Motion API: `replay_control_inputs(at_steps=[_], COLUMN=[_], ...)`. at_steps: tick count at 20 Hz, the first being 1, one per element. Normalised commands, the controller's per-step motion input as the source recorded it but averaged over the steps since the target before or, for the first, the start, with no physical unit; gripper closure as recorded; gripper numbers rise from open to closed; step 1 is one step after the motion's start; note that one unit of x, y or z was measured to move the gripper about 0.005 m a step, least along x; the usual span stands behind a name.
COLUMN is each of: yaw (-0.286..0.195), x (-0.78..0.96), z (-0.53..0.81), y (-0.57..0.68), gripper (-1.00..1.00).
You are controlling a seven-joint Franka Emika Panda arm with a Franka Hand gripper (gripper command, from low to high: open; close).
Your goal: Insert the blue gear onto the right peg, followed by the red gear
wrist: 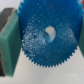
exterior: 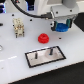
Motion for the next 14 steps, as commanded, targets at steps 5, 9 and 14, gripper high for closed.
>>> replay_control_inputs(at_steps=[5,9,14], yaw=[0.0,0.0,0.0], x=[0.61,0.63,0.7], z=[0.38,0.29,0.26], y=[-0.29,-0.29,-0.27], gripper=[1.0,1.0,1.0])
